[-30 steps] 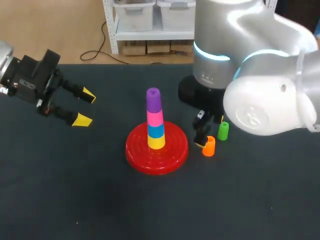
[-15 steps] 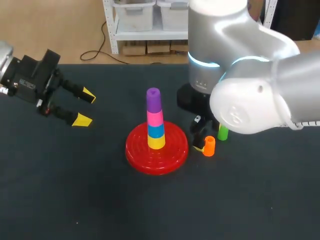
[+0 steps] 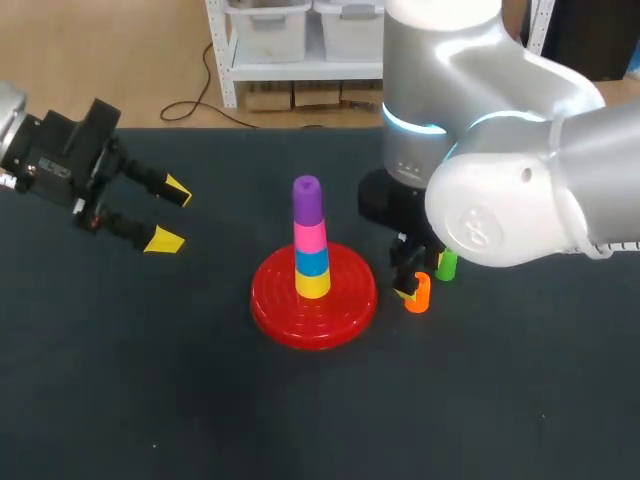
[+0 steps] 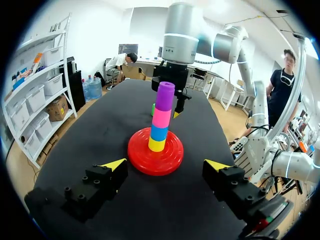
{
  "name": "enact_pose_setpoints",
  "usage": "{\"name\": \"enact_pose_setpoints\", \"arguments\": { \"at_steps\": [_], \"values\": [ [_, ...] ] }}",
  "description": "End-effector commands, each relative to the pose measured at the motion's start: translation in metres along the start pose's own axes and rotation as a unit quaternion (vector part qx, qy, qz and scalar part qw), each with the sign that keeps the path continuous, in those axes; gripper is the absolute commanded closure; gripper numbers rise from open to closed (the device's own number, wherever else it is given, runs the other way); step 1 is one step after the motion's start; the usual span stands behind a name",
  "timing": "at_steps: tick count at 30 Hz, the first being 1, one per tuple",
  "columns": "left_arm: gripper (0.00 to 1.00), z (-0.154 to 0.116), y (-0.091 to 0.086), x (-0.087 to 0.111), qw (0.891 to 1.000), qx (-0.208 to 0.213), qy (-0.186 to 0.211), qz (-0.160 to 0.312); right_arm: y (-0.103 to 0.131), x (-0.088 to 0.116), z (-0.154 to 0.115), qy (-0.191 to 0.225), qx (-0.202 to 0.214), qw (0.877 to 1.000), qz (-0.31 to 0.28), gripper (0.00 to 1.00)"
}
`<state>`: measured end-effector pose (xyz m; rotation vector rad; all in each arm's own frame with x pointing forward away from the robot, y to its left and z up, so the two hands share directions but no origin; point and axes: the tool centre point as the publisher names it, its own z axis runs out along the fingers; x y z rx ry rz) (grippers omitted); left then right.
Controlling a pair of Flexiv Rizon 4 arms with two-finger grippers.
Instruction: Pick up and stack the cylinders on the red base in this order: pink,purple,orange,green
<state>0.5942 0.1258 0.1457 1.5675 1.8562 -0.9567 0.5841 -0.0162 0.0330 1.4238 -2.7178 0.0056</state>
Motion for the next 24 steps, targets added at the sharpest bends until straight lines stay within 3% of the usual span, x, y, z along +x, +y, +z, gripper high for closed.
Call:
{"name": "enact_pose_setpoints", "arguments": {
  "at_steps": [1, 6, 18, 20, 22, 24],
  "values": [
    [0.00, 0.000, 0.001, 0.001, 1.000, 0.001, -0.001, 0.001, 0.000, 0.004, 0.002, -0.006, 0.003, 1.000, 0.001, 0.35],
    [0.00, 0.000, 0.001, 0.001, 1.000, 0.001, -0.001, 0.001, 0.000, 0.004, 0.004, -0.009, 0.002, 1.000, 0.003, 0.50],
    [0.00, 0.000, 0.001, 0.001, 1.000, 0.001, -0.001, 0.001, 0.001, 0.004, 0.008, -0.012, 0.000, 1.000, 0.004, 0.58],
    [0.00, 0.000, 0.001, 0.001, 1.000, 0.001, -0.001, 0.001, 0.001, 0.003, 0.008, -0.010, 0.000, 1.000, 0.008, 0.71],
    [0.00, 0.000, 0.001, 0.001, 1.000, 0.001, -0.001, 0.001, 0.000, 0.002, 0.005, -0.011, -0.001, 1.000, 0.010, 0.98],
    [0.00, 0.000, 0.001, 0.001, 1.000, 0.001, -0.001, 0.001, -0.001, 0.000, -0.002, -0.014, -0.001, 1.000, 0.011, 1.00]
  ]
}}
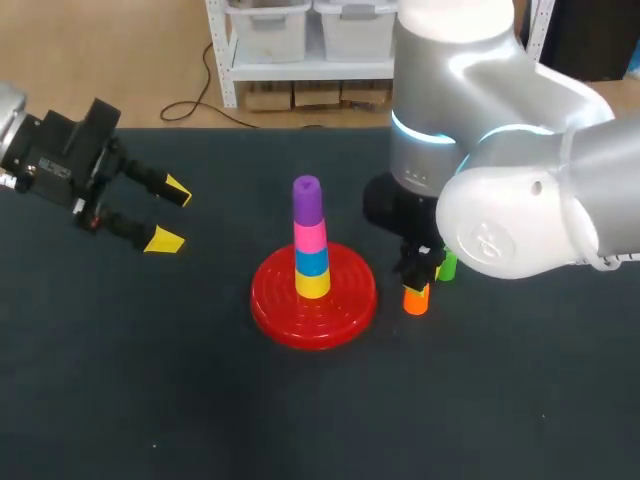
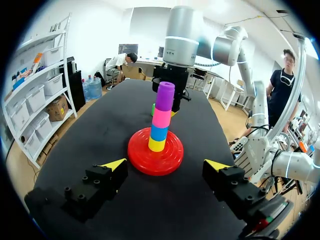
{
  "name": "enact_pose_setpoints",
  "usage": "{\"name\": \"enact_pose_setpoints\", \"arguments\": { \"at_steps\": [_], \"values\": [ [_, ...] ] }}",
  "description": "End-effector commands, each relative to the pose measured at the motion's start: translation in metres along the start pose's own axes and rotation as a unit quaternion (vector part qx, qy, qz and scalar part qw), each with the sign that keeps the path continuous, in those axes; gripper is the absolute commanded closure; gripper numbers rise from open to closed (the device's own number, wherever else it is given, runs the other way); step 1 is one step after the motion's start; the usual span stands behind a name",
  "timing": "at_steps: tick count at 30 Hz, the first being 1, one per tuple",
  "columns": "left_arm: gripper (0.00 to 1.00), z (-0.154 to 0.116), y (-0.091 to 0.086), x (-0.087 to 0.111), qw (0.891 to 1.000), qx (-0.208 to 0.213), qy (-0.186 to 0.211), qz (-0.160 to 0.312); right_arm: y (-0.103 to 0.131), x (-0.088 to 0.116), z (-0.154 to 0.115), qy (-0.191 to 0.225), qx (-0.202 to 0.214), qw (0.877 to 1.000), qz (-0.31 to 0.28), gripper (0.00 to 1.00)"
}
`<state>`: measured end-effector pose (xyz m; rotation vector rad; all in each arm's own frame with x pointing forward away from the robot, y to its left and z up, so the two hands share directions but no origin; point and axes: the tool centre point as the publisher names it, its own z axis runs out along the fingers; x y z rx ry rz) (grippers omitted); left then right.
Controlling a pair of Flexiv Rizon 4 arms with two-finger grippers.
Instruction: Pick up and stack the cylinders on the red base in this order: pink,purple,orange,green
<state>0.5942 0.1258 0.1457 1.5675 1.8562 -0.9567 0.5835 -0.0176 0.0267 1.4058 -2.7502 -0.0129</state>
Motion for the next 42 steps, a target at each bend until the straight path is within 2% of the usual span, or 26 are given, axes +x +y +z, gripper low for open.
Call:
{"name": "enact_pose_setpoints", "arguments": {
  "at_steps": [1, 5, 8, 14, 16, 20, 24, 30, 35, 42],
  "values": [
    [0.00, 0.000, 0.001, 0.001, 1.000, 0.001, -0.001, 0.001, -0.001, -0.002, -0.013, -0.003, 0.000, 1.000, 0.001, 1.00],
    [0.00, 0.000, 0.001, 0.001, 1.000, 0.001, -0.001, 0.001, -0.005, -0.005, -0.041, -0.010, 0.003, 1.000, 0.003, 1.00],
    [0.00, 0.000, 0.001, 0.001, 1.000, 0.001, -0.001, 0.001, -0.008, -0.011, -0.070, 0.004, 0.010, 1.000, 0.003, 1.00],
    [0.00, 0.000, 0.001, 0.001, 1.000, 0.001, -0.001, 0.001, -0.015, -0.031, -0.136, 0.027, 0.027, 0.999, 0.004, 1.00],
    [0.00, 0.000, 0.001, 0.001, 1.000, 0.001, -0.001, 0.001, -0.016, -0.040, -0.159, 0.014, 0.029, 0.999, 0.011, 1.00],
    [0.00, 0.000, 0.001, 0.001, 1.000, 0.001, -0.001, 0.001, -0.007, -0.061, -0.201, -0.006, 0.045, 0.999, -0.005, 1.00],
    [0.00, 0.000, 0.001, 0.001, 1.000, 0.001, -0.001, 0.001, 0.008, -0.080, -0.232, -0.008, 0.053, 0.998, -0.021, 1.00],
    [0.00, 0.000, 0.001, 0.001, 1.000, 0.001, -0.001, 0.001, 0.038, -0.101, -0.249, -0.020, 0.053, 0.996, -0.062, 1.00],
    [0.00, 0.000, 0.001, 0.001, 1.000, 0.001, -0.001, 0.001, 0.056, -0.112, -0.241, -0.023, 0.052, 0.995, -0.085, 1.00],
    [0.00, 0.000, 0.001, 0.001, 1.000, 0.001, -0.001, 0.001, 0.066, -0.118, -0.227, -0.027, 0.050, 0.994, -0.095, 1.00]
  ]
}}
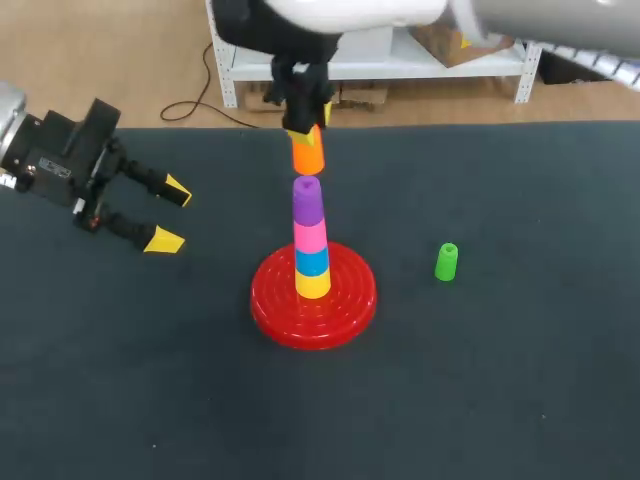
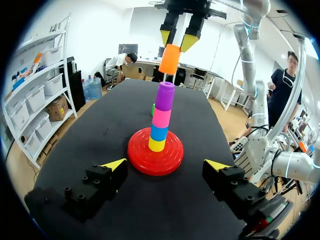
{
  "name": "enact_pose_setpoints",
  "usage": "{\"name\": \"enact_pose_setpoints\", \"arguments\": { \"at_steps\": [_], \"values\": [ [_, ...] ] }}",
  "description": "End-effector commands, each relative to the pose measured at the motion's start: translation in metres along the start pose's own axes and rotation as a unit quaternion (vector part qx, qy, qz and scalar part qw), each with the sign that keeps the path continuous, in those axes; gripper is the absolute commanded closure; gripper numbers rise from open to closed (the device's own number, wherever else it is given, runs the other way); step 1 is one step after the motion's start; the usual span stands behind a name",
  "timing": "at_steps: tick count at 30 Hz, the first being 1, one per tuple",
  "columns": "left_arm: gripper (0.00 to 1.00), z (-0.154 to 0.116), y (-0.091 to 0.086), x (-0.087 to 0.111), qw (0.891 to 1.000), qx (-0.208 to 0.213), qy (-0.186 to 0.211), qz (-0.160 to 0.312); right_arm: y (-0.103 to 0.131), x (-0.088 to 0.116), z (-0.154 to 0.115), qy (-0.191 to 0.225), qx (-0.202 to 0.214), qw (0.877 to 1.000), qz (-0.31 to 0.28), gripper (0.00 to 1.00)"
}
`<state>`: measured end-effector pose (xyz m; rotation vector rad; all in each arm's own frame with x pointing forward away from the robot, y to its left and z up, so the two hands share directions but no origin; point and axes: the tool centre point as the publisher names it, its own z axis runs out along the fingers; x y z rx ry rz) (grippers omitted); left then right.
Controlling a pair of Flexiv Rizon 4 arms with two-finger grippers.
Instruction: Pick up and stack the cylinders on the red base in this order: pink,purple,orange,green
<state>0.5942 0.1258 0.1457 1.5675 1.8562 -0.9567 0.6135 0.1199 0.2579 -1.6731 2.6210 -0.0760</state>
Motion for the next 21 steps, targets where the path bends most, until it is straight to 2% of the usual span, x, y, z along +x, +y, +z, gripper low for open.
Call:
{"name": "enact_pose_setpoints", "arguments": {
  "at_steps": [1, 11, 21],
  "values": [
    [0.00, 0.000, 0.001, 0.001, 1.000, 0.001, -0.001, 0.001, 0.003, 0.000, 0.010, -0.003, 0.002, 1.000, -0.001, 1.00],
    [0.00, 0.000, 0.001, 0.001, 1.000, 0.001, -0.001, 0.001, 0.004, 0.000, 0.023, 0.008, -0.004, 1.000, 0.002, 1.00],
    [0.00, 0.000, 0.001, 0.001, 1.000, 0.001, -0.001, 0.001, 0.007, 0.001, 0.024, -0.011, -0.020, 1.000, 0.004, 1.00]
  ]
}}
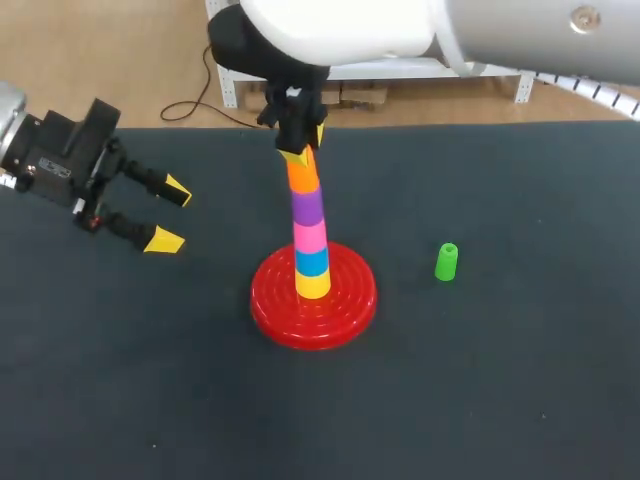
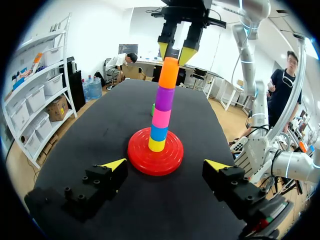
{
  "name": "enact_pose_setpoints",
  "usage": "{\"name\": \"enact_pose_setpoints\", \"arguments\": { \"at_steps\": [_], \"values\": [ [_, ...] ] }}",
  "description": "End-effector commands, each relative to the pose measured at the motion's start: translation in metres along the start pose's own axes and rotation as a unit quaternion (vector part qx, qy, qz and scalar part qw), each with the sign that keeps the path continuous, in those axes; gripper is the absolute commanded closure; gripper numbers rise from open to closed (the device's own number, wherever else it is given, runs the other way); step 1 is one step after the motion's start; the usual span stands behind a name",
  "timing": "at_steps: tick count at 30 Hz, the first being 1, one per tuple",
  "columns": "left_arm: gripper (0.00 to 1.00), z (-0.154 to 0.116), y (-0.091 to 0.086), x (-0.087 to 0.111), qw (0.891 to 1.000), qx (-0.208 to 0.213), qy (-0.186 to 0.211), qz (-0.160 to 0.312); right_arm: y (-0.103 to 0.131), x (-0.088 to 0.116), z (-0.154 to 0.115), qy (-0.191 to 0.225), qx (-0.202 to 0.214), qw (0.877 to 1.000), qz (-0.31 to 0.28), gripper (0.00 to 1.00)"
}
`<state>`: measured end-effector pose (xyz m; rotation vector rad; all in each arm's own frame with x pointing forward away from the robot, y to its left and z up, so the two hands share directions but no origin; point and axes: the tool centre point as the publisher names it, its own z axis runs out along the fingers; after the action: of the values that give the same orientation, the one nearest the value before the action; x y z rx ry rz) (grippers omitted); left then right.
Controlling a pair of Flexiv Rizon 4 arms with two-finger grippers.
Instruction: Pick up and stack the cylinders on the red base in this order: pink,purple,orange,green
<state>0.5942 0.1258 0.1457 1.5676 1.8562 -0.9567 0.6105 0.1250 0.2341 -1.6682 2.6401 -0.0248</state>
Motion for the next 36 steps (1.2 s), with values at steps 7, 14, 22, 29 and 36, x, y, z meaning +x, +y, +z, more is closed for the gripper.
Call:
{"name": "enact_pose_setpoints", "arguments": {
  "at_steps": [7, 14, 22, 29, 36],
  "values": [
    [0.00, 0.000, 0.001, 0.001, 1.000, 0.001, -0.001, 0.001, 0.001, 0.009, 0.001, -0.007, 0.000, 1.000, -0.001, 1.00],
    [0.00, 0.000, 0.001, 0.001, 1.000, 0.001, -0.001, 0.001, 0.001, 0.008, 0.017, 0.004, -0.010, 1.000, 0.009, 1.00],
    [0.00, 0.000, 0.001, 0.001, 1.000, 0.001, -0.001, 0.001, 0.004, 0.008, 0.019, -0.019, -0.028, 0.999, 0.002, 1.00],
    [0.00, 0.000, 0.001, 0.001, 1.000, 0.001, -0.001, 0.001, -0.003, 0.027, -0.016, -0.073, -0.011, 0.997, 0.009, 0.00],
    [0.00, 0.000, 0.001, 0.001, 1.000, 0.001, -0.001, 0.001, -0.035, 0.069, -0.001, -0.070, 0.017, 0.995, 0.064, 0.00]
  ]
}}
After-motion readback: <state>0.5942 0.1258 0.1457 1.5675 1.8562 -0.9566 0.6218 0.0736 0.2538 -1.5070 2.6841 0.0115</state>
